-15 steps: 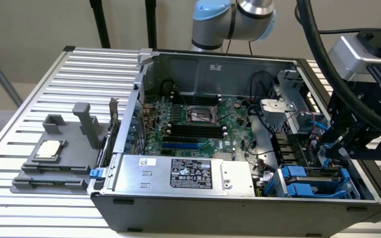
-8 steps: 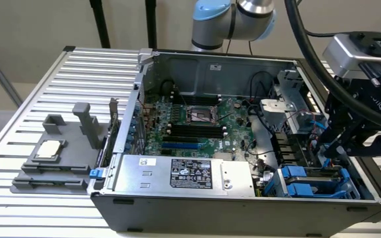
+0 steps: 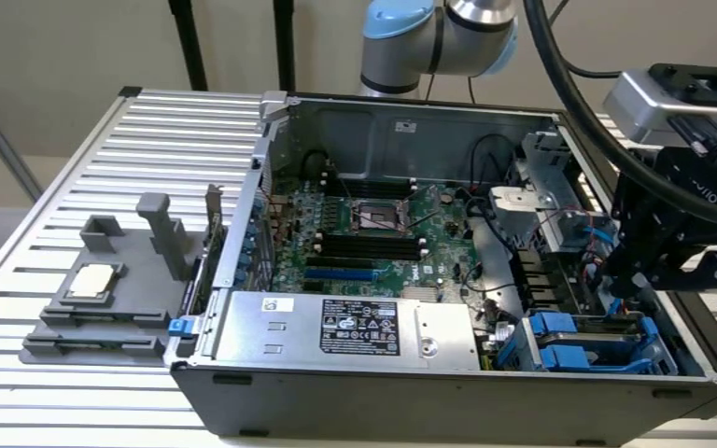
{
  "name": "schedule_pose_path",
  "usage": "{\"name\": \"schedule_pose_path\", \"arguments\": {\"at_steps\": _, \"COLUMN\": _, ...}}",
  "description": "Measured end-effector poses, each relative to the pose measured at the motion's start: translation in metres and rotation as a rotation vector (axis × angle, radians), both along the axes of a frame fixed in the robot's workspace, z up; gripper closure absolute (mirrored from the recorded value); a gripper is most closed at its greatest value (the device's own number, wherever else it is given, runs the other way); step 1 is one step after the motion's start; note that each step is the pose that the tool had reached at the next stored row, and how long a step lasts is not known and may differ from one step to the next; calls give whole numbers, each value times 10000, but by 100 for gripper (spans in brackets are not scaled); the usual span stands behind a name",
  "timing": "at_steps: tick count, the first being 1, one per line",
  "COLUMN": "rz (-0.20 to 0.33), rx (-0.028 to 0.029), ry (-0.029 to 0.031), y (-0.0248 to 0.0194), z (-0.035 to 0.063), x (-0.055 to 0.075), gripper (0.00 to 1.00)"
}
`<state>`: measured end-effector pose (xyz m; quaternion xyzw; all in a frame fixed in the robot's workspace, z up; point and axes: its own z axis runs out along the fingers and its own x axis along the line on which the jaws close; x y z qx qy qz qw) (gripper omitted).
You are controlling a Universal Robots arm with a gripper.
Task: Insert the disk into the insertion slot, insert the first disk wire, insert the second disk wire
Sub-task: 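Insert the second disk wire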
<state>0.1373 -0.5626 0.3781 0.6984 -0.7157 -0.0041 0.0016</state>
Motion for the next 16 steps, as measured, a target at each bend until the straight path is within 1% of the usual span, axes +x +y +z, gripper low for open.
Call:
{"name": "schedule_pose_path", "arguments": {"at_steps": 1, "rz": -1, "rx": -33, "ry": 0, "y": 3, "z": -10, "x": 0, "gripper": 75}}
{"name": "schedule_pose_path", "arguments": {"at_steps": 2, "rz": 0, "rx": -54, "ry": 0, "y": 5, "z": -18, "x": 0, "gripper": 75}}
{"name": "schedule_pose_path", "arguments": {"at_steps": 3, "rz": 0, "rx": -68, "ry": 0, "y": 6, "z": -22, "x": 0, "gripper": 82}}
{"name": "schedule_pose_path", "arguments": {"at_steps": 6, "rz": 0, "rx": -75, "ry": 0, "y": 4, "z": -22, "x": -14, "gripper": 83}}
{"name": "schedule_pose_path", "arguments": {"at_steps": 7, "rz": 1, "rx": -77, "ry": 0, "y": -5, "z": -22, "x": -34, "gripper": 83}}
{"name": "schedule_pose_path", "arguments": {"at_steps": 9, "rz": 1, "rx": -65, "ry": -8, "y": -37, "z": -24, "x": -100, "gripper": 83}}
{"name": "schedule_pose_path", "arguments": {"at_steps": 10, "rz": 1, "rx": -51, "ry": -13, "y": -54, "z": -28, "x": -126, "gripper": 83}}
{"name": "schedule_pose_path", "arguments": {"at_steps": 11, "rz": 1, "rx": -13, "ry": -28, "y": -69, "z": -36, "x": -142, "gripper": 83}}
{"name": "schedule_pose_path", "arguments": {"at_steps": 12, "rz": 0, "rx": 34, "ry": -57, "y": -79, "z": -44, "x": -147, "gripper": 83}}
{"name": "schedule_pose_path", "arguments": {"at_steps": 14, "rz": 0, "rx": 103, "ry": -152, "y": -86, "z": -61, "x": -148, "gripper": 83}}
{"name": "schedule_pose_path", "arguments": {"at_steps": 15, "rz": 0, "rx": 151, "ry": -211, "y": -89, "z": -73, "x": -148, "gripper": 83}}
{"name": "schedule_pose_path", "arguments": {"at_steps": 16, "rz": 1, "rx": 176, "ry": -246, "y": -92, "z": -82, "x": -148, "gripper": 83}}
